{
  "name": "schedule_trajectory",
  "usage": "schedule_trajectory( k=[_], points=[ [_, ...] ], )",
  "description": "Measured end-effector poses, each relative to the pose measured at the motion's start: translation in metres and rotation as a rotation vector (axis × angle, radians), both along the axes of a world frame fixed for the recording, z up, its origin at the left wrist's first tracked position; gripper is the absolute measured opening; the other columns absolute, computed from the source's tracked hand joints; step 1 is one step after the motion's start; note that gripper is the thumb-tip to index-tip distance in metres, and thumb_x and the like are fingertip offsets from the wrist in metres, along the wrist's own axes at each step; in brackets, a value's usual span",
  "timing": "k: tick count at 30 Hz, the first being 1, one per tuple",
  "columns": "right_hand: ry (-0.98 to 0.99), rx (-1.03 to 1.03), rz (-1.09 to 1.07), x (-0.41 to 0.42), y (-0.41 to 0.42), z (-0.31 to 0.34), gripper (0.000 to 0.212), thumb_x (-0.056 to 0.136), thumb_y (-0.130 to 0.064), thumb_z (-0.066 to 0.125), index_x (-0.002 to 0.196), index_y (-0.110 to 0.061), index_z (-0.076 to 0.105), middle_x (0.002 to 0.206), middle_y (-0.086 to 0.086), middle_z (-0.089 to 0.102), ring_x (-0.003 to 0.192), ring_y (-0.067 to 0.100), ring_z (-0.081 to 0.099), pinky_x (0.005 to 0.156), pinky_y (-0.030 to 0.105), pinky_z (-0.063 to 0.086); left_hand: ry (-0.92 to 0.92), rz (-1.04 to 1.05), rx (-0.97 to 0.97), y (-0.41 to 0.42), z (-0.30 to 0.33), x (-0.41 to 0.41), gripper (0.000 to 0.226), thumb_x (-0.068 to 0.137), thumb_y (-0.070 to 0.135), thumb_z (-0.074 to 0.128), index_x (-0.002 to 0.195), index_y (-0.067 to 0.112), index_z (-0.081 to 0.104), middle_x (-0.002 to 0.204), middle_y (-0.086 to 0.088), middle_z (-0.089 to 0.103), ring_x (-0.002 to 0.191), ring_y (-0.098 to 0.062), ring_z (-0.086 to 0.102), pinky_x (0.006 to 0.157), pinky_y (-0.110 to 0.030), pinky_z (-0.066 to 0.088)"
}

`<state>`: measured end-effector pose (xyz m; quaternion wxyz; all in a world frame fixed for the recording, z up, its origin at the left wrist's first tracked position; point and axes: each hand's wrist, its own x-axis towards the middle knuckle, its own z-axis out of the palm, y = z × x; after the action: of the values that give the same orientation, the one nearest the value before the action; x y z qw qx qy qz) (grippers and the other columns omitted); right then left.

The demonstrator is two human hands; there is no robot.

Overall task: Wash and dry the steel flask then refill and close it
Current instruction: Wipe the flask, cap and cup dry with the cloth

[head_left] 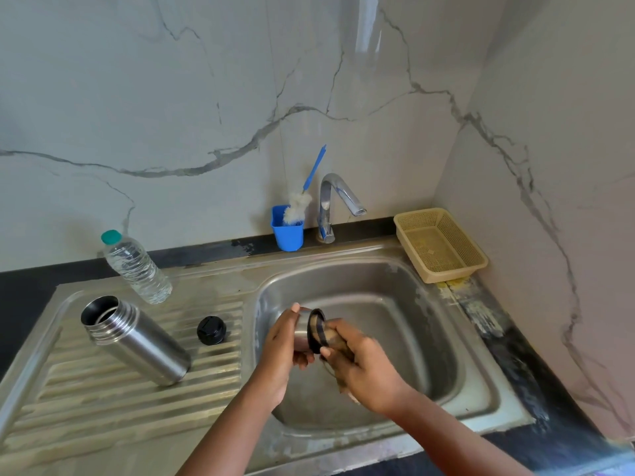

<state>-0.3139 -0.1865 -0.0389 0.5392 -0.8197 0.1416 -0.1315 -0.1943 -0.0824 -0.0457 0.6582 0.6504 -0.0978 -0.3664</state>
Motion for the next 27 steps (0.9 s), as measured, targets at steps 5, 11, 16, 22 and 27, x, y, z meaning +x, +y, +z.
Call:
schedule_trajectory(
  k=[5,11,16,22,27],
  points=[
    [-0.201,-1.078,0.278,0.001,-0.018,-0.004,0.038,0.085,0.000,0.054,0.115,-0.023,0.063,0.119,-0.006,0.061,0.109,0.022,0.052,0.087,0.032,0.049,0.151,0.009,0.029,0.004,0.000,0.007,0.040,0.096,0.049,0.048,0.084,0.016,0.067,0.058,-0.004,0.056,0.043,-0.011,0.044,0.035,-0.019,0.027],
    [-0.409,-1.500,0.232,-0.007,-0.032,0.003,0.028,0.099,-0.012,0.049,0.120,-0.016,0.067,0.131,0.005,0.061,0.119,0.029,0.053,0.093,0.037,0.048,0.285,-0.138,0.129,0.008,-0.001,0.016,0.051,0.094,0.056,0.047,0.072,0.011,0.061,0.055,-0.007,0.050,0.035,-0.013,0.035,0.033,-0.018,0.013],
    [-0.385,-1.150,0.063,-0.012,-0.015,0.000,0.024,0.097,-0.004,0.048,0.108,-0.018,0.063,0.117,0.002,0.065,0.101,0.025,0.060,0.080,0.030,0.052,0.278,-0.087,0.169,0.010,-0.007,0.008,0.051,0.095,0.056,0.048,0.073,0.012,0.060,0.055,-0.006,0.051,0.037,-0.014,0.037,0.035,-0.019,0.014],
    [-0.337,-1.132,0.052,-0.006,-0.003,-0.021,0.015,0.086,-0.004,0.060,0.091,-0.017,0.065,0.094,0.000,0.063,0.084,0.023,0.056,0.064,0.032,0.051,0.220,-0.133,0.226,0.004,0.001,-0.004,0.043,0.096,0.051,0.050,0.071,0.016,0.056,0.052,-0.001,0.043,0.039,-0.012,0.033,0.036,-0.021,0.013],
    [-0.402,-1.317,0.124,-0.005,-0.010,-0.018,0.018,0.090,0.000,0.054,0.082,-0.011,0.066,0.090,0.007,0.064,0.083,0.027,0.062,0.069,0.034,0.051,0.248,-0.108,0.203,-0.004,0.009,-0.017,0.043,0.098,0.047,0.047,0.066,0.018,0.054,0.050,0.002,0.040,0.040,-0.010,0.031,0.035,-0.020,0.016]
  ],
)
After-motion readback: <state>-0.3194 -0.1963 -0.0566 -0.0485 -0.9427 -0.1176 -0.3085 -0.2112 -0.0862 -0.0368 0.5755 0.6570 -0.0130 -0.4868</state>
